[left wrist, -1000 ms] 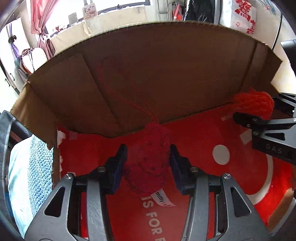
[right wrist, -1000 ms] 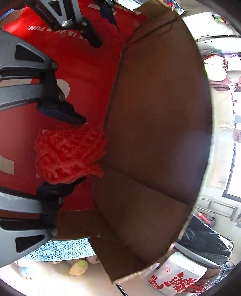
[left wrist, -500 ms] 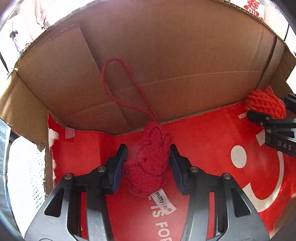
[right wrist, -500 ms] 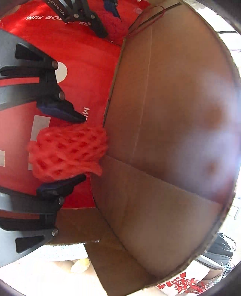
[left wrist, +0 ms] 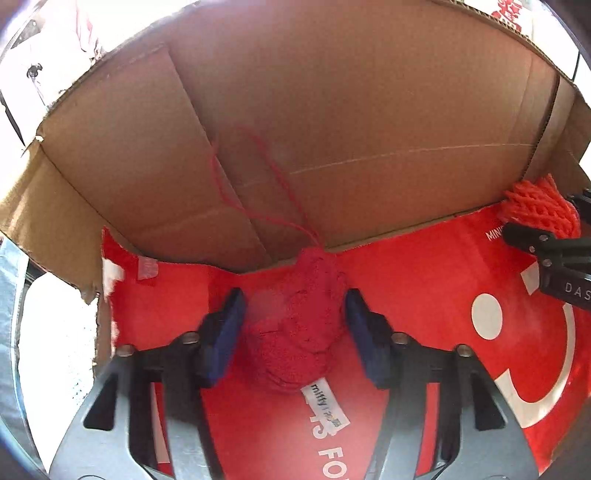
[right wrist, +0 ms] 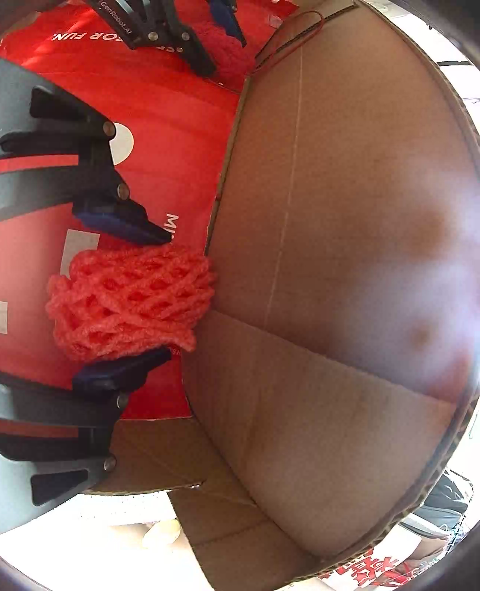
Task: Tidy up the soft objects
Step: 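Carry both items into the box and open both tools to release them, then withdraw both tools from the box back toward the remaining items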
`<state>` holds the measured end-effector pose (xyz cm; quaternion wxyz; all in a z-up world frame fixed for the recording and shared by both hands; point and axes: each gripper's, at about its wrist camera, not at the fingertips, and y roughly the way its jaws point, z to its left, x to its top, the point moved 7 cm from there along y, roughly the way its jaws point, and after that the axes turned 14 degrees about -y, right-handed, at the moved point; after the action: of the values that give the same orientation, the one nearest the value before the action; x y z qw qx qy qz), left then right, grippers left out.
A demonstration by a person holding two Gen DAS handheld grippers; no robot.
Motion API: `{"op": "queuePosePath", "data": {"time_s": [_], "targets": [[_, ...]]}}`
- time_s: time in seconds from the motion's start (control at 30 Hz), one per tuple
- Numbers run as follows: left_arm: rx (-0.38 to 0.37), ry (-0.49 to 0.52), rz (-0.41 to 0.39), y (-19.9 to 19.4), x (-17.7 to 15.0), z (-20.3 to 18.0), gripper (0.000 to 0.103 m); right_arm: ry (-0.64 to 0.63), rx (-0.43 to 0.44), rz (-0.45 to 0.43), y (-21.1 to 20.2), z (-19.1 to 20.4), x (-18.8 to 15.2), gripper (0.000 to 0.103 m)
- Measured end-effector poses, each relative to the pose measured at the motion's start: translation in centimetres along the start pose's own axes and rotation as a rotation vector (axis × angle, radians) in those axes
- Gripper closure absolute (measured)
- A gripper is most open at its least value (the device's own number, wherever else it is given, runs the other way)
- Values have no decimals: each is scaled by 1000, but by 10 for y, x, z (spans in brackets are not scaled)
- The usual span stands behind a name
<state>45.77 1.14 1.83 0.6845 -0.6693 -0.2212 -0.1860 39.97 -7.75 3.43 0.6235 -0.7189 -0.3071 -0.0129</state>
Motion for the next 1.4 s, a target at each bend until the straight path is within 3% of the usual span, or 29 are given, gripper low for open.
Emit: {"op": "queuePosePath", "data": {"time_s": [0.2,0.6,0.7,0.97,1.07,1.23,1.4], "targets": [[-18,-23,-11,-10,3,3,39,3,6,-4,-1,-6,2,44],[-57,-32,-68,-54,1,14,23,0,10,-39,-24,-9,6,32],[-66,-49,-82,-70,0,17,23,-1,4,-53,-34,-7,7,26],[-116,-102,-128,-108,-9,37,22,15,-3,-121,-70,-15,5,24],[-146,-120,-166,-130,-18,44,16,18,-8,-165,-95,-13,4,16],[-187,-137,-256,-168,-36,48,11,39,-16,-263,-141,-15,-8,12],[-227,-140,-376,-217,-52,52,3,30,-42,-365,-184,-9,-21,2]]}}
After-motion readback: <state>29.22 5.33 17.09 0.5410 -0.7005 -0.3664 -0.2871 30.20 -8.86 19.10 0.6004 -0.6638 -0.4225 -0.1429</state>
